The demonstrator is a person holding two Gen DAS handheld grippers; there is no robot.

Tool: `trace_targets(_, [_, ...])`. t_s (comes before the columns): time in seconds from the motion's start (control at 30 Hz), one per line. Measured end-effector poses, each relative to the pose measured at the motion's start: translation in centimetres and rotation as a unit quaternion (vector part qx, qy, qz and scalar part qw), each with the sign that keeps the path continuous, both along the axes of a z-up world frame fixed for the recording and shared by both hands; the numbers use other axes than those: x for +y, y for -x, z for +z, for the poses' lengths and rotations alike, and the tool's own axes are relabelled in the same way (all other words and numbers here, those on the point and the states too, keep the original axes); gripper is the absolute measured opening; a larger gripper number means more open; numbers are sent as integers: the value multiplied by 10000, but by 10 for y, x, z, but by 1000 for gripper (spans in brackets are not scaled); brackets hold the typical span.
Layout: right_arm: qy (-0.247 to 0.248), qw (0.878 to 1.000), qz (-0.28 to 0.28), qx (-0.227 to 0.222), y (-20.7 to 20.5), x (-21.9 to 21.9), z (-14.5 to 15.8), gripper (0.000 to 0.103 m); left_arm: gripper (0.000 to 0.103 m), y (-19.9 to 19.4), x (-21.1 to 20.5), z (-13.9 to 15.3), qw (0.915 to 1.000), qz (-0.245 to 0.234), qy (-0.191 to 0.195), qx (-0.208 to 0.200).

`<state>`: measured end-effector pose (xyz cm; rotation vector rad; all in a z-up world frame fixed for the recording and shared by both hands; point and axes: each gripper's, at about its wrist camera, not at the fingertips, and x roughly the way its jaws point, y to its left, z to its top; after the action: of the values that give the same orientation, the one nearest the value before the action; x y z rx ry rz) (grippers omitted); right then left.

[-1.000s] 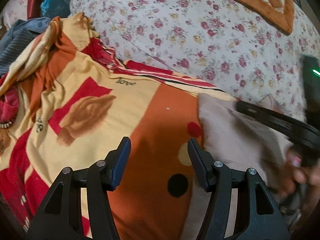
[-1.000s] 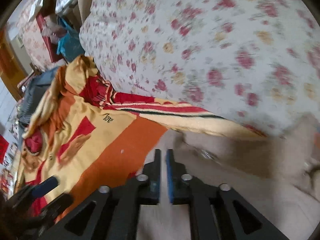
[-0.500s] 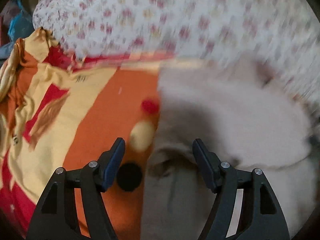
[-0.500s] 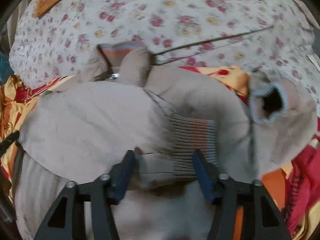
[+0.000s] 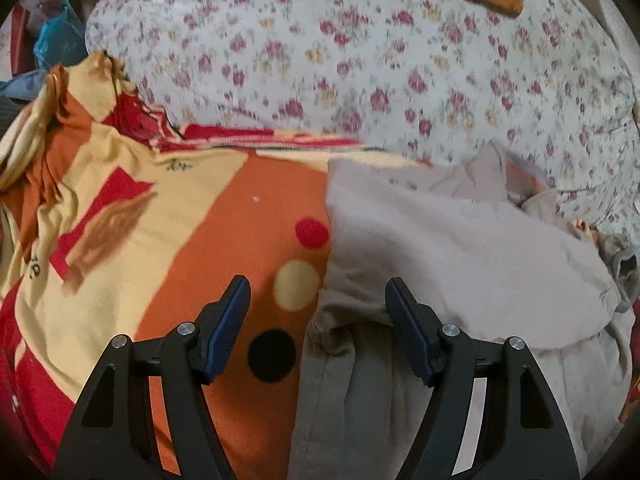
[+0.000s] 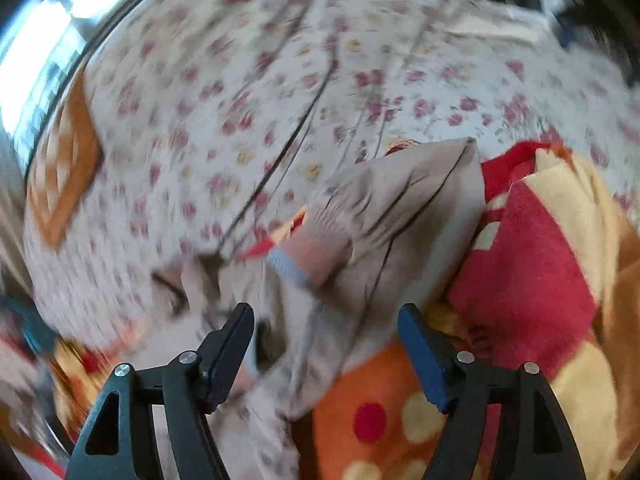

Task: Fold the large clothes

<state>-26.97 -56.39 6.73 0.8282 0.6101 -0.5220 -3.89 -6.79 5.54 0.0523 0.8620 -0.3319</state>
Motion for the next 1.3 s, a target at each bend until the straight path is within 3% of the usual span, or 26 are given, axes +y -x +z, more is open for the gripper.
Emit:
trace_targets(0.07, [-162,9995,-119,-234,-8,-11,-3,76,70,-2,2,0,10000,30,53,38])
trace_targets(0.27, [-608,9968,-345,-380,-45,-36,-28,75,70,-10,4,-9,9992,131,156,356])
trace_targets(0.33, [-556,9974,-375,-278,-51,-41,-33,45,70,-11,5,-9,9992,149,163,347])
trace_targets(0.37, [-417,9984,-339,-163,-53,-43,-32,23,70,-11,5,-8,9992,157,170,339])
trace_targets(0.4, [-324,9990,-296,-101,-52,-42,-29,20,70,-11,6,-7,9991,166,183,334])
trace_targets(0.53, [44,9990,121,-436,-33,-36,7,15,70,-12,11,-4,9987,233,297,337])
trace_targets(0.7, [696,9880,1102,-831,-1,-8,84,14,70,-9,12,-1,9987,244,319,308])
trace_targets(0.9, [949,9573,2527,-1033,-2,58,166,14,70,-5,22,7,9980,298,505,248])
trace_targets(1.07, [1172,9091,3871,-999,-33,136,203,14,70,-4,35,17,9949,254,934,289])
trace_targets(1.2, [1077,8809,4576,-551,-88,192,191,14,70,-6,43,22,9871,113,1517,494])
trace_targets(1.3, [909,8579,5057,-31,-143,235,154,14,70,-11,48,21,9783,-10,1929,754])
